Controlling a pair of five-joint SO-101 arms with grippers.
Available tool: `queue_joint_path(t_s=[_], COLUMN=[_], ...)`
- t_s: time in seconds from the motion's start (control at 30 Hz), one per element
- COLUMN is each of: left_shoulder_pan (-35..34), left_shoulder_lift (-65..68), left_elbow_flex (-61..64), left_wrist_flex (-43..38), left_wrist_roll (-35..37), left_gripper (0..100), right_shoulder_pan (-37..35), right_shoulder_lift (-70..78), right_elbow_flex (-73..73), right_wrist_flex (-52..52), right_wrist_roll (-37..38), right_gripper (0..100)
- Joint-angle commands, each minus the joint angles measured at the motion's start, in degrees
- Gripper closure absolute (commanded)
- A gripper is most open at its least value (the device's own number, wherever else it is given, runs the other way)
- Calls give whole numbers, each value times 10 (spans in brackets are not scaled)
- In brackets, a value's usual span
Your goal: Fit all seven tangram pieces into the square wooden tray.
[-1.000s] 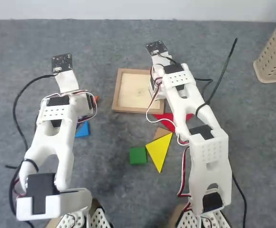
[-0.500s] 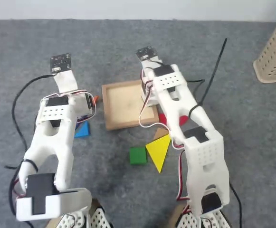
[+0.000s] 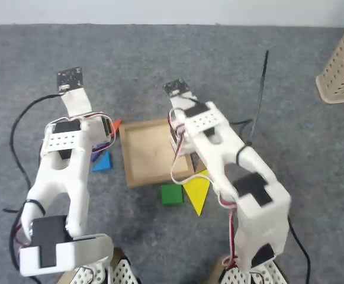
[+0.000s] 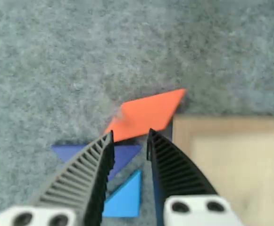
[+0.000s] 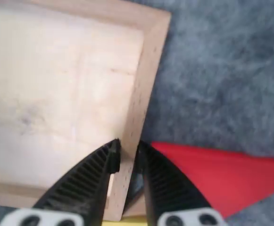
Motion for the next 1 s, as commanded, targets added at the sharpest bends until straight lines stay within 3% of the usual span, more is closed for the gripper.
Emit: queue_joint_path(t_s=[0.0,0.33,0.47,0.6,0.8,0.97], left_shoulder_pan=[-17,-16,-9,-5,-4,-4], left_shoulder_lift=[-35,-35,-35,-34,-34,-34], left_elbow_flex=[-30,-31,-31,-31,-31,-31], left_wrist_flex=[-11,-11,-11,-10,-11,-11], left_wrist_roll=[7,7,5,5,4,4], left_gripper=[888,888,888,888,888,888], right_shoulder_pan=[-8,6,6,16,96,100], right_shoulder_lift=[-74,-112,-183,-253,-323,-328], right_elbow_flex=[50,85,83,94,117,220], right_wrist_flex=[-22,-17,-1,27,73,58], right_wrist_roll=[-7,-5,-2,65,90,88], right_gripper=[991,981,890,820,818,838])
